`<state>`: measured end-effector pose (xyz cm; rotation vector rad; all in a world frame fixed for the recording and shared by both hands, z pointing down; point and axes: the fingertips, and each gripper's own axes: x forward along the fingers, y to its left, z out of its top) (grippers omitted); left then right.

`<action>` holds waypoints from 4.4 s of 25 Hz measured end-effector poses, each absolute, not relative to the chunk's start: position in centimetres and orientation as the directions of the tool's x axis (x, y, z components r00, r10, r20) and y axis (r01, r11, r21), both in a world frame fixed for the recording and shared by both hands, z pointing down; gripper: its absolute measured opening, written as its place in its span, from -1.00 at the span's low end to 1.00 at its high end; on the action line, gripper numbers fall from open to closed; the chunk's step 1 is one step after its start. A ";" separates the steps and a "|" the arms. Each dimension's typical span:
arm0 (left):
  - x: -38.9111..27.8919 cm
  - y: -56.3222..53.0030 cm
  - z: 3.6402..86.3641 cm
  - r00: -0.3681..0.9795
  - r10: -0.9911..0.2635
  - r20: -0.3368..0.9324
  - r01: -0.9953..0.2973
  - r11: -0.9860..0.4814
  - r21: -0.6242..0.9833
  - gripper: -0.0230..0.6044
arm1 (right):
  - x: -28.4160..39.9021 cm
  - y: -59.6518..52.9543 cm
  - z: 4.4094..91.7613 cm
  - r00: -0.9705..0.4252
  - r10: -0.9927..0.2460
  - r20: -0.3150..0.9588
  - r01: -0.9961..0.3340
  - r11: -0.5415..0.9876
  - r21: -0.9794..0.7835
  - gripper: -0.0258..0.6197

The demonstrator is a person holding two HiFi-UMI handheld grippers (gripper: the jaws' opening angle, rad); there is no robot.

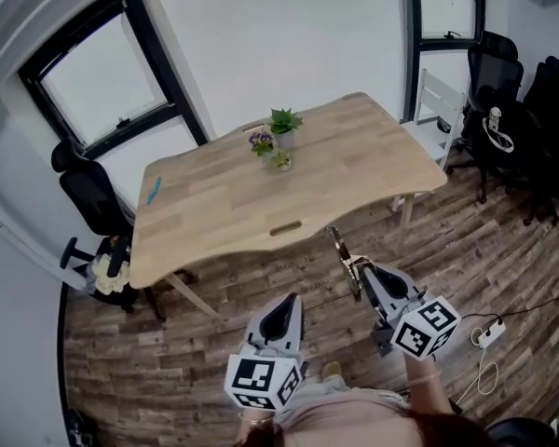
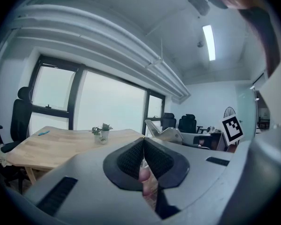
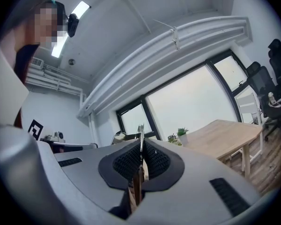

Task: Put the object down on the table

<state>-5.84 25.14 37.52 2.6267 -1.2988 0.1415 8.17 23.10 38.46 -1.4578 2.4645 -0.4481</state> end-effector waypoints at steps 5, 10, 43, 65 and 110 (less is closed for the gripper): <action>-6.8 23.2 37.8 0.620 -0.766 0.170 -0.784 -0.607 0.127 -0.92 | 6.6 20.9 38.3 -0.485 -0.872 -0.061 -0.798 0.470 -0.376 -0.92; -7.8 22.0 37.8 0.634 -0.755 0.168 -0.774 -0.620 0.132 -0.92 | 5.4 19.8 38.0 -0.479 -0.876 -0.064 -0.799 0.464 -0.382 -0.92; -3.3 11.0 37.8 0.655 -0.734 0.180 -0.756 -0.637 0.153 -0.92 | 8.6 9.6 39.6 -0.501 -0.865 -0.022 -0.780 0.462 -0.423 -0.92; 1.0 -0.2 37.6 0.594 -0.783 0.183 -0.804 -0.573 0.161 -0.92 | 12.0 -2.8 39.2 -0.593 -0.805 -0.023 -0.733 0.551 -0.399 -0.92; -5.1 -14.8 39.9 0.582 -0.790 0.191 -0.810 -0.545 0.214 -0.92 | 5.9 -18.2 49.2 -0.558 -0.772 0.305 -0.821 0.567 -0.065 -0.92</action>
